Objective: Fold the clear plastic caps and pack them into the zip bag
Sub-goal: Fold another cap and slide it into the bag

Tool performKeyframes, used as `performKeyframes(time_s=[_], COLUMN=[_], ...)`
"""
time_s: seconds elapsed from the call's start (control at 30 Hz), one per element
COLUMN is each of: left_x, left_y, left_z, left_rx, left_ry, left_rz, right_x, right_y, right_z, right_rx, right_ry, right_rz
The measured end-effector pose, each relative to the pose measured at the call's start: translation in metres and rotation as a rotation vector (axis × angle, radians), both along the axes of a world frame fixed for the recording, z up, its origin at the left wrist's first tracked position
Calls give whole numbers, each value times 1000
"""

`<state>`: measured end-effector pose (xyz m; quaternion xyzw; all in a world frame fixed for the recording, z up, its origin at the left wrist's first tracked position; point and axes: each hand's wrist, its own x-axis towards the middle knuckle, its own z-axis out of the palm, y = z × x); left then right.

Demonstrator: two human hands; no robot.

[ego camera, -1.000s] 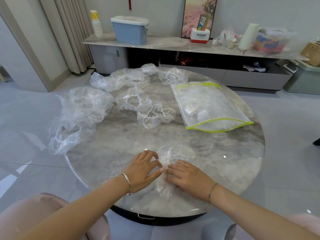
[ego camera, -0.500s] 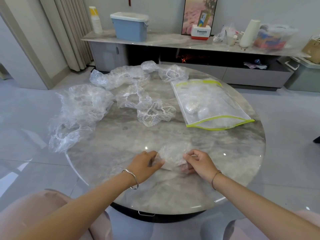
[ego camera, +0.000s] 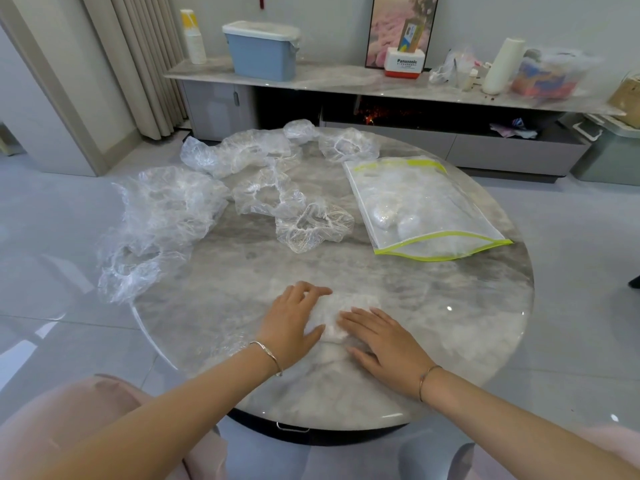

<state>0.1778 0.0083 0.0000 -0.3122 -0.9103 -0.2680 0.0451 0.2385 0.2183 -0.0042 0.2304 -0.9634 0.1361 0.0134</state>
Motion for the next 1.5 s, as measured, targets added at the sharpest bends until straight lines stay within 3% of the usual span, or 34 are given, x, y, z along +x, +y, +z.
performKeyframes(time_s=[0.1,0.27,0.47,0.63,0.8,0.97,1.03,1.13,1.2,1.27,1.37,1.43,1.5], left_x=[2,3,0,-3,3,4,3,1,3,6,10,9,8], left_y=[0,-6,-5,1,6,7,6,7,9,10,14,15,22], left_z=[-2,-9,-8,1,12,16,16,17,17,14,15,22,28], left_rx=[-140,-301,-291,-219,-102,-132,-139,-71,-73,-99,-24,116,273], left_ry=[210,229,231,191,-154,-300,-163,259,379,402,189,-155,-445], left_rz=[-144,-195,-198,-166,46,150,147,-25,-199,-254,-111,8,34], right_x=[-1,-4,-7,-10,-12,-16,-20,-26,-28,-31,-31,-29,-27], right_y=[3,8,14,9,6,3,4,7,7,9,9,7,5], right_z=[-4,-2,-1,2,6,7,10,15,17,21,36,48,57], right_rx=[27,28,-9,-238,-580,-527,-449,-361,-439,-644,-993,-1225,-1304], right_ry=[-105,-54,138,78,-192,-211,-262,-338,-395,-440,-536,-626,-642], right_rz=[18,14,4,-140,-379,-495,-495,-516,-556,-616,-681,-696,-668])
